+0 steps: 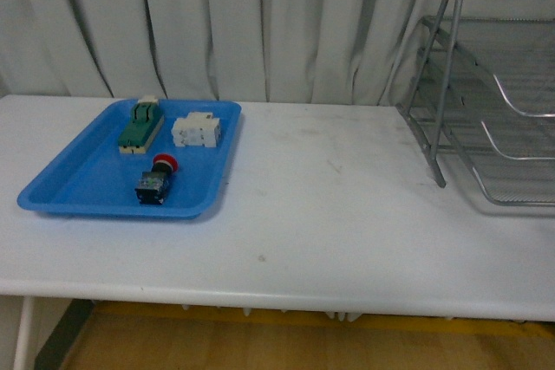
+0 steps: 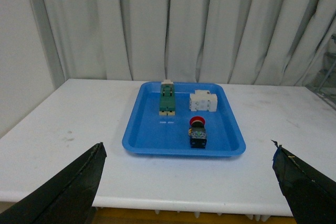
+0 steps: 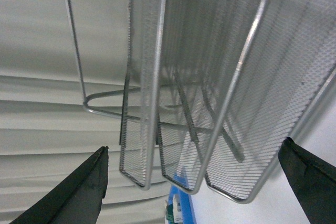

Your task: Place button on rack with both arms

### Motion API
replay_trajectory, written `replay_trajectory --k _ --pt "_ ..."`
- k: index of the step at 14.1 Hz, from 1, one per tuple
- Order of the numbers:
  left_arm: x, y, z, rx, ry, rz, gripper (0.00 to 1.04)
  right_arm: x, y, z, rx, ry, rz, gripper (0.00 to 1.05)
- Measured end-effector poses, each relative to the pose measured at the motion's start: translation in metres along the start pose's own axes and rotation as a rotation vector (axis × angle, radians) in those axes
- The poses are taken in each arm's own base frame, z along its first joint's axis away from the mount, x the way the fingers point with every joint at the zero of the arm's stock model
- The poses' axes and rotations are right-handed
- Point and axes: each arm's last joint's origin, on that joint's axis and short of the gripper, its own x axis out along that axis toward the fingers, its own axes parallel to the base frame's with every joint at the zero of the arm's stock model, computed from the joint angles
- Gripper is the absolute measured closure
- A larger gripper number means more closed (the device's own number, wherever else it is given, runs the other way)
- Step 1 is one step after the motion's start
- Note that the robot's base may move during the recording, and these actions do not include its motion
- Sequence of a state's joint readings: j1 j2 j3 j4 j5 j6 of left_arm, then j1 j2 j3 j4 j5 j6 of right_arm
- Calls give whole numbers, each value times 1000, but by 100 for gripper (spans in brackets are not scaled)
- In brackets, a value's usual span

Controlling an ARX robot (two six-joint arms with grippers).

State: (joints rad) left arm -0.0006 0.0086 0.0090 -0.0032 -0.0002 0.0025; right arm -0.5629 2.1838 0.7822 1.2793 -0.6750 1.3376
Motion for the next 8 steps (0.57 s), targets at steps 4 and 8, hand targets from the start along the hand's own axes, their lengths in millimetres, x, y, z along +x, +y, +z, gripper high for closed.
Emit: replay_trajectory --k 4,8 --pt "0 0 0 0 0 0 7 10 -17 0 21 4 -21 6" --pt "0 0 0 0 0 0 7 31 -22 -2 -11 -15 -16 6"
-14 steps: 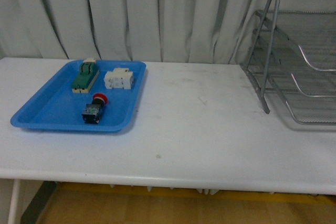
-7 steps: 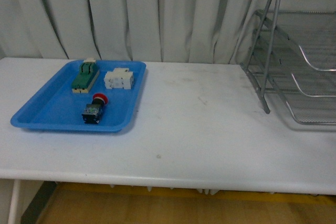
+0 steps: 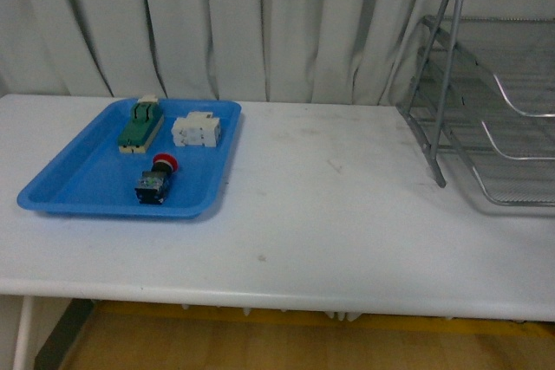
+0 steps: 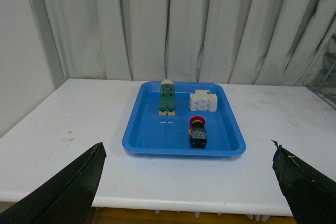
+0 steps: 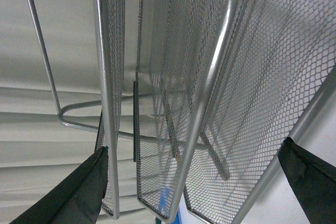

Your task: Place button on rack with both arms

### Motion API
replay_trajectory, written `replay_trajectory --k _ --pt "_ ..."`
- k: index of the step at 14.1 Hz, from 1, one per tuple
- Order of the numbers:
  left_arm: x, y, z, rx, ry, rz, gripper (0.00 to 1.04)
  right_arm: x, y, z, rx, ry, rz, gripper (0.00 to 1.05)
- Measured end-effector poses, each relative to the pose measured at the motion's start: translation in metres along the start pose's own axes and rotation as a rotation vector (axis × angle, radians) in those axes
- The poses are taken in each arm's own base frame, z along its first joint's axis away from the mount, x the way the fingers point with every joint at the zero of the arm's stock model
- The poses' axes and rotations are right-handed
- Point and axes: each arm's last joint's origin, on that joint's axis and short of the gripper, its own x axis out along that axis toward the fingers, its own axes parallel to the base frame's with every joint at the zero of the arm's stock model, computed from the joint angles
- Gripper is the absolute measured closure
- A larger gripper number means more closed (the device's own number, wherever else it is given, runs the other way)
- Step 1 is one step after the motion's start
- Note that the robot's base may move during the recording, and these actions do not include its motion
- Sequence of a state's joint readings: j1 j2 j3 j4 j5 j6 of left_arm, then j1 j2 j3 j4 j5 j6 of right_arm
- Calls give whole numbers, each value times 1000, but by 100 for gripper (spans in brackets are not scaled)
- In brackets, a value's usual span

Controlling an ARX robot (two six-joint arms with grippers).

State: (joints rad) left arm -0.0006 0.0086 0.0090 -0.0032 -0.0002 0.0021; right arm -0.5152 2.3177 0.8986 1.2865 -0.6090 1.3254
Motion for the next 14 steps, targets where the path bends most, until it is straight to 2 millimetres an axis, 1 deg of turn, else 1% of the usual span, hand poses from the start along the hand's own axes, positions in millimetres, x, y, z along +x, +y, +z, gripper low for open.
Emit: replay_trajectory --k 3,5,7,11,14 --pt "0 0 0 0 0 0 7 11 3 -3 -28 -11 12 6" --pt "0 0 0 0 0 0 7 18 1 -6 -33 -2 15 6" --pt "0 0 0 0 0 0 7 21 -2 -10 -35 9 10 6" --pt "0 0 0 0 0 0 7 26 -7 -8 -48 4 7 6" --pt "0 0 0 0 0 0 7 34 -4 -5 -63 -5 28 6"
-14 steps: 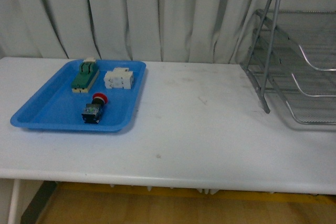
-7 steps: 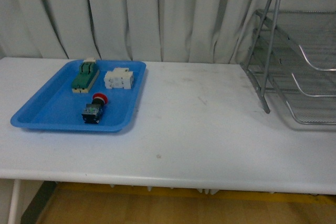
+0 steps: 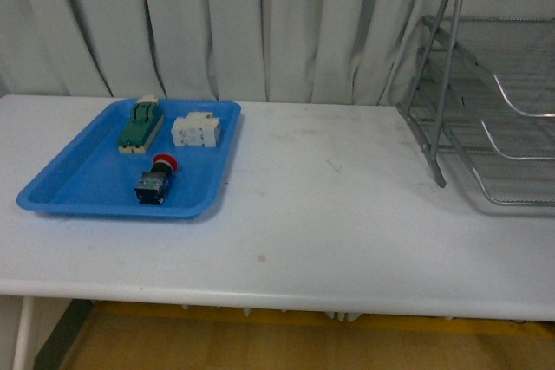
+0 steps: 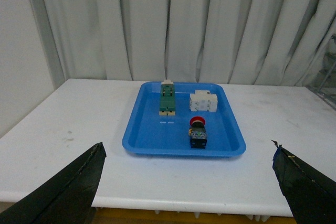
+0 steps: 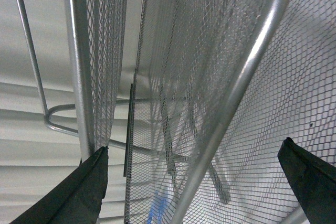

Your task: Place button on rack with both arms

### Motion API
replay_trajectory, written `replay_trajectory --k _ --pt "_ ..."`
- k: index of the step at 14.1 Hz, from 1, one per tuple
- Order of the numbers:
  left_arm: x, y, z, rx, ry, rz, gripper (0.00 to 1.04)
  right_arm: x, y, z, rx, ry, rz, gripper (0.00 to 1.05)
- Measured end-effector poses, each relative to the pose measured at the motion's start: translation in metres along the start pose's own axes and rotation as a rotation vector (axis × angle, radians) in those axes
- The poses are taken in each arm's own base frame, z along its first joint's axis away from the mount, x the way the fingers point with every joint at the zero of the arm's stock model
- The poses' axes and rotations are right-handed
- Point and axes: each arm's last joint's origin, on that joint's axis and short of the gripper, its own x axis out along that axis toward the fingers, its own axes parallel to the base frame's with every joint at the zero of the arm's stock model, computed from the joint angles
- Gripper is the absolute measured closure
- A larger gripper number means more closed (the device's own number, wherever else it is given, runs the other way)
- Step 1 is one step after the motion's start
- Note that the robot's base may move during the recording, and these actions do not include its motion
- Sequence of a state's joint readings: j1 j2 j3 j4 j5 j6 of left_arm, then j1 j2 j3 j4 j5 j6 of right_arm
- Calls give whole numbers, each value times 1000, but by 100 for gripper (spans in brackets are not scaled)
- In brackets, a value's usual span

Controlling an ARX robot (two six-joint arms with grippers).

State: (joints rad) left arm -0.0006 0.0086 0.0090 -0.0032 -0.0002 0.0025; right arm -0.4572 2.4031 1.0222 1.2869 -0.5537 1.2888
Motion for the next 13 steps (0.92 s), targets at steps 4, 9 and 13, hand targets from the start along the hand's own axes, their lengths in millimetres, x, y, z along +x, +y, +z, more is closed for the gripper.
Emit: replay_trajectory --k 4,9,13 --pt "0 0 0 0 0 0 7 17 1 -3 -15 5 26 29" --pt "0 0 0 0 0 0 7 22 -6 -7 35 14 22 96" --pt "0 0 0 0 0 0 7 17 -9 -7 156 18 9 101"
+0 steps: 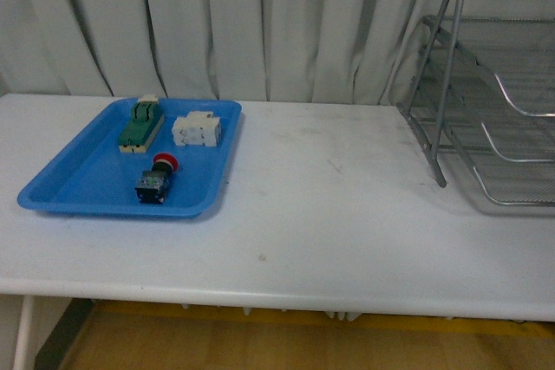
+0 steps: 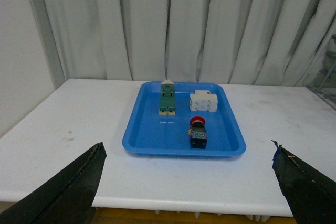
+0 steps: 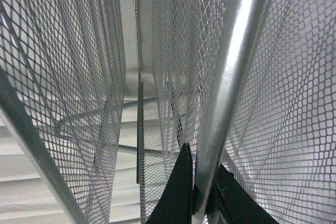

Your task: Place button on rack with both arms

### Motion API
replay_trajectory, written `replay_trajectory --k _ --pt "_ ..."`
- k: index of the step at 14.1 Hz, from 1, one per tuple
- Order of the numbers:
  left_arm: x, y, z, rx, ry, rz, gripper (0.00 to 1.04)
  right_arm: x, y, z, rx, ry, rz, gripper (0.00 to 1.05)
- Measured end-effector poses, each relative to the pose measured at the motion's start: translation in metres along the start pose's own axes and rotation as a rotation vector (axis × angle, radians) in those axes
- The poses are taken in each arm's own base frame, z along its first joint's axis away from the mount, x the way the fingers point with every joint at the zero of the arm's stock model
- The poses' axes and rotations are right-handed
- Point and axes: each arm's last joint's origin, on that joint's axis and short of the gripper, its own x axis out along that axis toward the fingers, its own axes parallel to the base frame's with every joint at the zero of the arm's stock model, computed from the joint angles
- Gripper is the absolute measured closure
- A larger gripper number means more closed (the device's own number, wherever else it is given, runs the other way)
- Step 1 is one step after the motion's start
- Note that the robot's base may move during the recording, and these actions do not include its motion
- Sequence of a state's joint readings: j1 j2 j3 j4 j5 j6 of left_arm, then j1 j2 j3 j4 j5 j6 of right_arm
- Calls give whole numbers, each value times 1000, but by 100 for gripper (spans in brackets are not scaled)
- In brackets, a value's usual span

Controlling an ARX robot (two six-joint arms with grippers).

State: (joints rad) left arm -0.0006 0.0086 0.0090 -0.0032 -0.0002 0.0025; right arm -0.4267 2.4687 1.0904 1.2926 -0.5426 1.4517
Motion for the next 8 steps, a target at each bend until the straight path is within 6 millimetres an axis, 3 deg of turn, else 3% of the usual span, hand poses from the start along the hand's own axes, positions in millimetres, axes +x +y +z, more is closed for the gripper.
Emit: replay_trajectory --k 8 --pt "0 0 0 0 0 0 7 -39 -1 -3 73 -20 -63 101"
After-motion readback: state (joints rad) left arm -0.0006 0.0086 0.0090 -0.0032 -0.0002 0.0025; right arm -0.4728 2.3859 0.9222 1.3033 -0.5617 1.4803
